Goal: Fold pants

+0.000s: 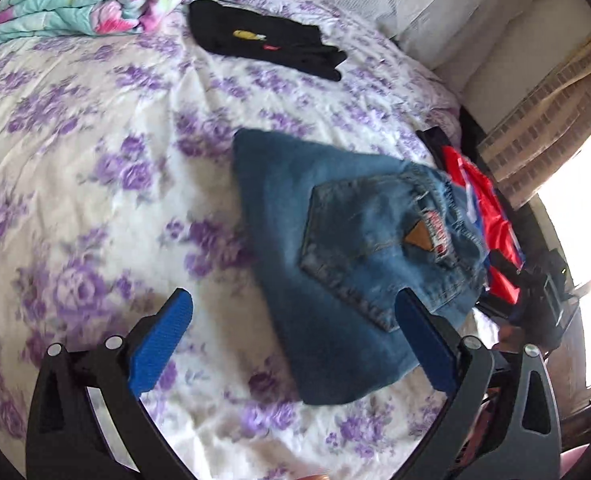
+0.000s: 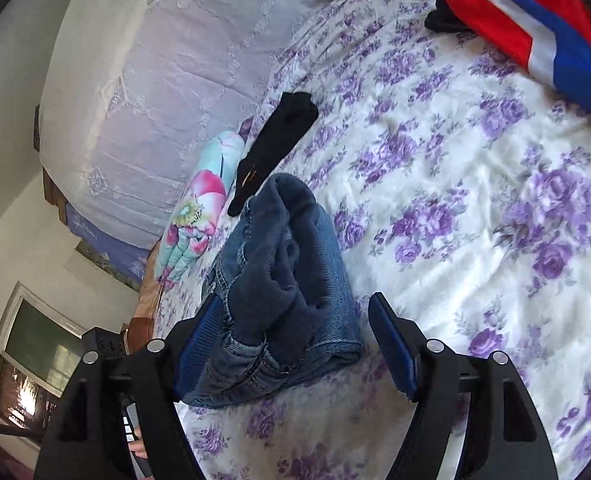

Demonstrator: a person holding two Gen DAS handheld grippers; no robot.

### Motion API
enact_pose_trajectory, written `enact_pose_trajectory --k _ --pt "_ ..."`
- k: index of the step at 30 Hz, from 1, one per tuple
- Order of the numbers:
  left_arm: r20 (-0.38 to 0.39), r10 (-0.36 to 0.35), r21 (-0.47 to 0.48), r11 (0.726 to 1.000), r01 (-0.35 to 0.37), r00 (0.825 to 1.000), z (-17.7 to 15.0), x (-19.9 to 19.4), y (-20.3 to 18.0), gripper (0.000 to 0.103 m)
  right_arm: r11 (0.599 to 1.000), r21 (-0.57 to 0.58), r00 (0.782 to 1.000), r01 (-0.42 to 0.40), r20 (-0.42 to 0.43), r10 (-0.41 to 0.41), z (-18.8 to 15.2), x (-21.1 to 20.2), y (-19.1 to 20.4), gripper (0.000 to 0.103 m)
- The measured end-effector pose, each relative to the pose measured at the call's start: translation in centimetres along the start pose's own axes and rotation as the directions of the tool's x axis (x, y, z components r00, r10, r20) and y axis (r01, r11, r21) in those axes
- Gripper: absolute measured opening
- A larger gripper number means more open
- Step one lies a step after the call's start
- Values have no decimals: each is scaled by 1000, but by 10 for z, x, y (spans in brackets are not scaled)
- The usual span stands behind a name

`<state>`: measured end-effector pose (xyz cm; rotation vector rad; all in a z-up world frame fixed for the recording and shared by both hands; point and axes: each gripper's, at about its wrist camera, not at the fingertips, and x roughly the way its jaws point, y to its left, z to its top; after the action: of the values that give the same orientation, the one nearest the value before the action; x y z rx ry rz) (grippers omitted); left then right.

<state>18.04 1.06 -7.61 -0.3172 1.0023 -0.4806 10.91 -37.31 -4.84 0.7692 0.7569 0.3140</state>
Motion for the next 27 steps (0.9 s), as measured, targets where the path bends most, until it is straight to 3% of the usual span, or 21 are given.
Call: enact_pose_trajectory --k 7,16,23,27 --pt "24 105 57 993 -106 994 -10 -2 -11 99 1000 -13 999 24 -24 -24 -4 8 0 82" --pt "31 64 11 998 -64 997 -12 3 -4 99 997 -24 997 67 -26 -68 -9 9 6 87" --pt "49 151 65 986 -154 987 -13 -7 -12 99 994 -61 995 91 -36 -93 -12 15 11 91" --pt "27 137 49 989 -138 990 -16 -9 -10 99 994 -58 995 92 -33 -94 -14 15 12 91"
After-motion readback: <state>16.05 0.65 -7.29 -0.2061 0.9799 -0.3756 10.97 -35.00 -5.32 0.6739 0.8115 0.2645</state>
